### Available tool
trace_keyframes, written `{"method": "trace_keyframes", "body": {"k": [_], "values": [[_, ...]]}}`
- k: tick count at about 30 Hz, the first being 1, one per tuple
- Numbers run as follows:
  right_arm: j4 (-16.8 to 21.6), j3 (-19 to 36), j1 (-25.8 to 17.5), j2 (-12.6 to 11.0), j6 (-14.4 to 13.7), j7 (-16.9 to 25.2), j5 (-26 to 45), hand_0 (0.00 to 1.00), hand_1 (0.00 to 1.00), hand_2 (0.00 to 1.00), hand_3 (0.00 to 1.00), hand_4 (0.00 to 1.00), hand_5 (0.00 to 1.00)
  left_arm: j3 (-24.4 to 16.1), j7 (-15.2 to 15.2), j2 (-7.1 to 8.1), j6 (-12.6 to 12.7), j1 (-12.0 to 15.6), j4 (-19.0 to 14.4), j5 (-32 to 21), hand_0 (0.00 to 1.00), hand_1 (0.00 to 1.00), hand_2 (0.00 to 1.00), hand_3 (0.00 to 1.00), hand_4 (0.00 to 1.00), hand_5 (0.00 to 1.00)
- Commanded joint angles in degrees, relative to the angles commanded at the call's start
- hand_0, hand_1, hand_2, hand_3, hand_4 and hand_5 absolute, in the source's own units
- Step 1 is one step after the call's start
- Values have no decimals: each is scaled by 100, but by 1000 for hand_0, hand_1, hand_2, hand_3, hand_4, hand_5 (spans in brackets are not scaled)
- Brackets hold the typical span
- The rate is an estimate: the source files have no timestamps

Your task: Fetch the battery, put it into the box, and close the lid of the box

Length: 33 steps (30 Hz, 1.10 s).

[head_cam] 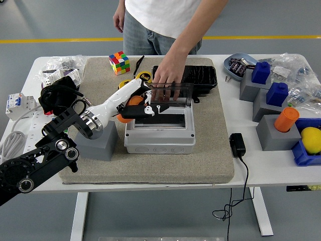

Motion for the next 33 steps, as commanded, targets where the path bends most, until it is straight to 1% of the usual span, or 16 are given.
{"method": "trace_keyframes", "body": {"k": [1,3,4,5,6,9,15,22,25,26,31,33], "values": [[-3,4,-1,-1,0,-1,-10,873,860,810,826,998,998,64,-12,-73,14,-28,71,-12,29,2,2,14,818,551],[-3,-2,0,-2,-2,-1,-6,873,860,810,826,998,998,117,-37,-138,36,-54,150,-62,29,2,2,14,818,551],[-2,-12,4,-3,-4,0,-1,873,860,810,826,998,998,152,-59,-200,65,-78,246,-118,29,2,2,14,818,551],[-2,-17,6,-4,-4,0,2,873,860,810,826,998,998,170,-70,-231,79,-90,300,-146,29,2,2,14,818,551],[1,-29,11,-2,-7,3,13,873,860,810,826,998,998,225,-110,-298,98,-133,433,-235,29,2,2,14,818,551],[-4,-46,19,-1,-6,2,11,874,860,810,826,998,998,371,-181,-418,152,-264,690,-356,28,2,2,14,815,556],[-1,-73,27,-9,-10,5,23,874,860,810,826,998,998,523,-236,-620,194,-456,933,-447,29,2,2,14,813,558],[-9,-48,34,-10,-7,2,3,874,860,810,826,998,998,730,-277,-728,232,-616,1137,-605,29,2,2,15,809,564],[-11,-49,42,-12,-6,2,1,874,860,810,826,998,998,792,-300,-775,207,-681,1214,-670,30,2,2,15,807,557],[-9,-65,48,-14,-7,3,9,874,860,810,826,998,998,833,-315,-801,187,-721,1260,-722,30,2,2,15,807,557],[-6,-99,79,-15,-9,4,26,874,860,810,826,998,998,1070,-356,-903,215,-907,1257,-776,33,2,2,15,805,552],[-1,-114,83,-7,-11,5,44,874,860,810,826,998,998,1138,-440,-959,253,-949,1373,-829,33,2,2,15,805,552]]}}
